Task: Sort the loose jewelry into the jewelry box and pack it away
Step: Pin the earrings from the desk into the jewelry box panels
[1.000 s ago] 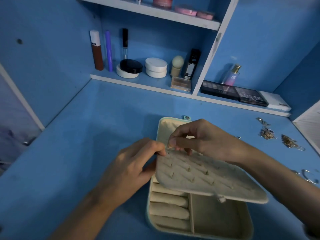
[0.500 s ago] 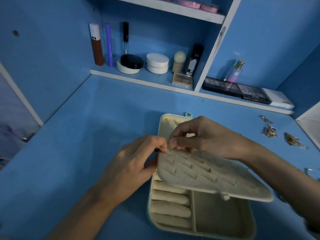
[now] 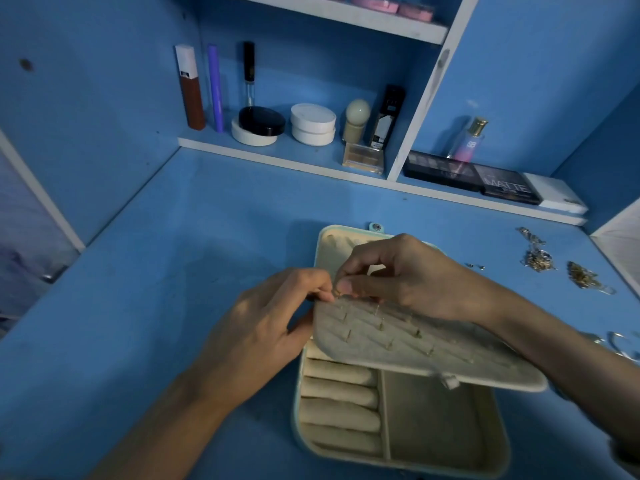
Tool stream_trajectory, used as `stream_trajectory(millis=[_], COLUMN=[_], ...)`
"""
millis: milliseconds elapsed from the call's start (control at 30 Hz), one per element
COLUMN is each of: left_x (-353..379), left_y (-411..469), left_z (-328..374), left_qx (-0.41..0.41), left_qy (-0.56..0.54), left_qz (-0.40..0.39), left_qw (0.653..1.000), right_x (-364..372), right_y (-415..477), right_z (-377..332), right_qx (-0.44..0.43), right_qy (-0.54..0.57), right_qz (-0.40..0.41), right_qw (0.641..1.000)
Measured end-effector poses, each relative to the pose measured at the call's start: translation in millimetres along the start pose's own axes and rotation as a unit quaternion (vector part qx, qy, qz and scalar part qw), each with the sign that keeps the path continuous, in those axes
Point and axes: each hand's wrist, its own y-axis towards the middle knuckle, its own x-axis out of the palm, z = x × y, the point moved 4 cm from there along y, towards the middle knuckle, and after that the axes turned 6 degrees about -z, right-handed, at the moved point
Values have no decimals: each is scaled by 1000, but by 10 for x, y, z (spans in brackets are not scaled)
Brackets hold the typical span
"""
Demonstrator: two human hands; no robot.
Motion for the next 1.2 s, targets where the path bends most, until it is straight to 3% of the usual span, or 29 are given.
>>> stream_trajectory(millis=[400,733,1033,1200], left_x=[13,11,-3,-7], left_y=[4,-7,-16,-9], left_z=[-21,-22,9,9], left_qx=[-27,-16,10,-9], left_qy=[-36,-46,-21,-7], left_qz=[-11,-3,19,24], left_qw=[999,999,1000,1000], right_x=[-83,-92,-68,-250], right_y=[10,145,133,110], right_z=[26,-94,-112,43], right_qx=[11,28,1,15], right_qy=[53,-19,-105,-12], right_qz=[-50,-122,-117,-63], right_qw=[997,992,988,998])
